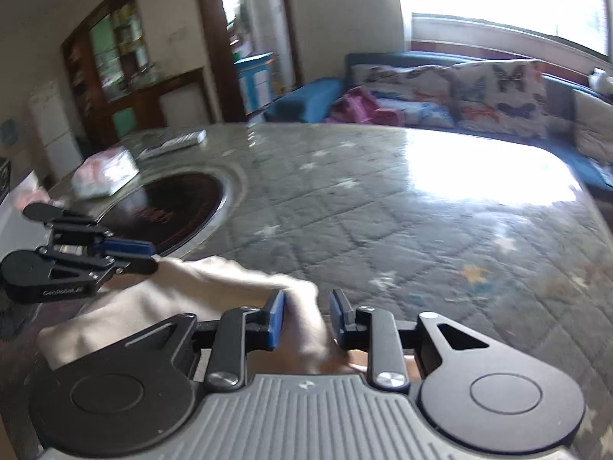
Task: Fold clothes
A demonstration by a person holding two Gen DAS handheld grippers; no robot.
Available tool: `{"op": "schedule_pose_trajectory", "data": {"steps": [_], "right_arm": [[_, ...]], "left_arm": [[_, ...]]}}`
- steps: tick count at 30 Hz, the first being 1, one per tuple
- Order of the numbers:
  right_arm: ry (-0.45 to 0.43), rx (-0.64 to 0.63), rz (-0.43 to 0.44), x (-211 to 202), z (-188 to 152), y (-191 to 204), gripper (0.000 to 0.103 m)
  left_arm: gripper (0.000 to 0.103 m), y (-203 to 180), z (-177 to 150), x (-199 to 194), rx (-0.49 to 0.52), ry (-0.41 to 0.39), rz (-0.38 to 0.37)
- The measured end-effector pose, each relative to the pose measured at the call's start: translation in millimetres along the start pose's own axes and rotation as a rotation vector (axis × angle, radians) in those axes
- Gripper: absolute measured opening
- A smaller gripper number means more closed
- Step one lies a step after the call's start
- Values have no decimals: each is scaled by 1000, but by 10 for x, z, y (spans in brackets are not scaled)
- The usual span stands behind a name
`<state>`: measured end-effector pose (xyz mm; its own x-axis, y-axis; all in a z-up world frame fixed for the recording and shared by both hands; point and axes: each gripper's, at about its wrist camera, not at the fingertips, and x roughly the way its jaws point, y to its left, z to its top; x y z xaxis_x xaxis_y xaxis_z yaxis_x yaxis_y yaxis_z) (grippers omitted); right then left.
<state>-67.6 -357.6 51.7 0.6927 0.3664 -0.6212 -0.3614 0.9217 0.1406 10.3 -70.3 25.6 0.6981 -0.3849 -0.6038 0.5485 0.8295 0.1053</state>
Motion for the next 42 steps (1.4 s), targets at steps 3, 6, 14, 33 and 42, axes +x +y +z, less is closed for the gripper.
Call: {"op": "schedule_pose_trajectory", "data": {"steps": [3, 6, 14, 33, 42], "right_arm": [[-38, 20, -43, -164, -75, -39, 27], [-54, 51, -51, -314, -166, -122, 26], [-136, 113, -186, -493, -360, -203, 26], [-59, 68, -26, -107, -53, -120, 16], [18, -8, -16, 339, -12, 65, 16]], "left_arm": [[17, -28, 48, -131, -19, -26, 5], [16, -124, 134, -223, -53, -44, -36], [16, -370, 253, -23, -85, -17, -113], [16, -437, 418, 281, -169, 27, -150], [19, -400, 422, 468, -221, 49, -138]]}}
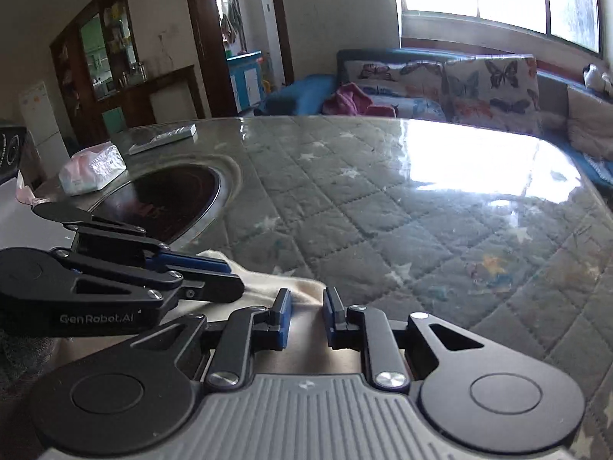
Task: Fold clothes
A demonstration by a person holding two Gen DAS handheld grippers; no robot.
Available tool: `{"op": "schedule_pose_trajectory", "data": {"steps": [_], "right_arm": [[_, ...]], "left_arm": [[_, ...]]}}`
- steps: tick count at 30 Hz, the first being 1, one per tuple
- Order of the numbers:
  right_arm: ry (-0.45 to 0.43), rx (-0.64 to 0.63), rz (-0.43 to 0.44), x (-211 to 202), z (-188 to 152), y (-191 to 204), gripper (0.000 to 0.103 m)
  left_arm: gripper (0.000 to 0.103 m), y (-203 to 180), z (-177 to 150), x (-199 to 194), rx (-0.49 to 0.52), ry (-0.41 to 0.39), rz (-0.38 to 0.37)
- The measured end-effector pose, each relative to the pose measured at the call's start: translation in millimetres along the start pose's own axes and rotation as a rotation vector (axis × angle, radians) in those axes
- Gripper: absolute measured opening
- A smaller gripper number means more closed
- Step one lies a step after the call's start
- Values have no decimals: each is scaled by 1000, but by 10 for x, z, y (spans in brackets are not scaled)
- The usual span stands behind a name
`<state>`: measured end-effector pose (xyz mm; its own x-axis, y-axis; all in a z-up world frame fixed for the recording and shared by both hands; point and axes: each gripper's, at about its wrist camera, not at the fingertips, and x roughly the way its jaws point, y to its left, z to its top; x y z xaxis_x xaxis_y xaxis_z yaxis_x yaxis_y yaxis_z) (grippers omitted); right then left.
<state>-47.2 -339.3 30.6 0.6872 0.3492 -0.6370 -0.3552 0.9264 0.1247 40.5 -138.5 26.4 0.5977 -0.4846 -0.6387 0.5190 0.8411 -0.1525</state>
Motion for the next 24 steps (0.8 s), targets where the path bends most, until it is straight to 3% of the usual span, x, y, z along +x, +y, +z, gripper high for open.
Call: {"op": "schedule_pose_trajectory", "data": {"steps": [5, 11, 24], "right_arm": [[-33, -11, -3, -308, -38, -21, 17], [-58, -29, 36, -674, -276, 114, 17], [-67, 69, -7, -805, -692, 25, 19]], "left_arm": [[18, 76, -67, -392, -8, -81, 3], [18, -59, -460, -915, 14, -123, -69], [17, 453, -1041, -1221, -203, -115, 49]]}}
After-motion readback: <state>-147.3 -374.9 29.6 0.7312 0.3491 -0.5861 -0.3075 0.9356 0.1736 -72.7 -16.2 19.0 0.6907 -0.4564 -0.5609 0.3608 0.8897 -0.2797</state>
